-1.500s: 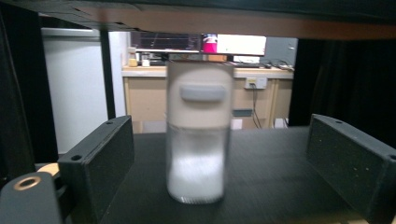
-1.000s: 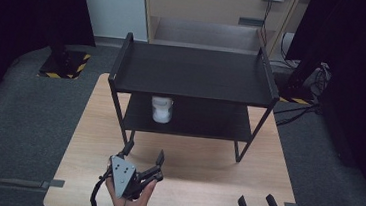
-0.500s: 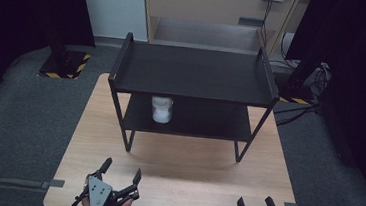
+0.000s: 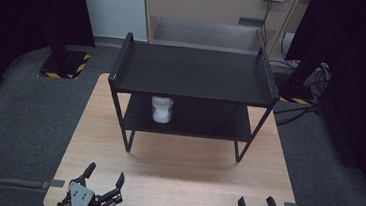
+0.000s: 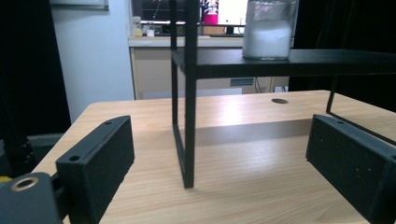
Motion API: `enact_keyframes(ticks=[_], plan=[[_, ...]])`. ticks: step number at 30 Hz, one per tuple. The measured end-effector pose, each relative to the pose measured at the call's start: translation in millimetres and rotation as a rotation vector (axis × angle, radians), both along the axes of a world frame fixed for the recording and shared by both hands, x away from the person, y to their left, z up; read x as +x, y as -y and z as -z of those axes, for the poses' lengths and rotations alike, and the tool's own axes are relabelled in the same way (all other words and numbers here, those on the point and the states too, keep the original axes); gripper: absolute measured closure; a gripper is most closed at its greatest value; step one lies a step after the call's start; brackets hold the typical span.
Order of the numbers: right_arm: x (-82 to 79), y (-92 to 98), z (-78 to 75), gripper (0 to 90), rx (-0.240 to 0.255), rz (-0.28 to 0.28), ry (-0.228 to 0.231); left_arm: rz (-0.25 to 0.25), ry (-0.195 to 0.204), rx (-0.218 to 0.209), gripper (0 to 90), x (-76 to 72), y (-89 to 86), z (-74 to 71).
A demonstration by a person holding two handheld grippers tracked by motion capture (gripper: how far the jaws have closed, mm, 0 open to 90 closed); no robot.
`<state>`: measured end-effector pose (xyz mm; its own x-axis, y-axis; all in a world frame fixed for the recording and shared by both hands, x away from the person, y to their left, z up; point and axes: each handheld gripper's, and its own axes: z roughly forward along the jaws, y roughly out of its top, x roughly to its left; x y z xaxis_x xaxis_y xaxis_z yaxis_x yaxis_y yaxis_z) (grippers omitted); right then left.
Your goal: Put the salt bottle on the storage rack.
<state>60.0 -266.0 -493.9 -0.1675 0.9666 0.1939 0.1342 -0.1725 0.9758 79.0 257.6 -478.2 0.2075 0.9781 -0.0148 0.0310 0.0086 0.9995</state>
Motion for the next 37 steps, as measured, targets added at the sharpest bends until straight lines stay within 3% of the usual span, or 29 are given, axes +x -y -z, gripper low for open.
enact_keyframes(ticks=[8,13,31,37], plan=[[2.5,-3.3,1.2,3.7,-0.001,-0.003,-0.006,-0.039,-0.017,-0.037,6.7,1.1,-2.1,2.7],[3.1,-4.0,2.6,3.8,-0.001,-0.002,-0.011,-0.034,-0.029,-0.095,6.8,0.6,-9.4,7.5],[3.9,-1.8,7.4,3.9,0.007,0.003,-0.025,-0.035,-0.035,-0.077,7.0,0.7,-8.5,7.6],[-7.8,0.8,5.5,3.8,0.019,0.011,-0.001,-0.039,-0.021,-0.071,7.0,-6.2,-8.7,5.7]])
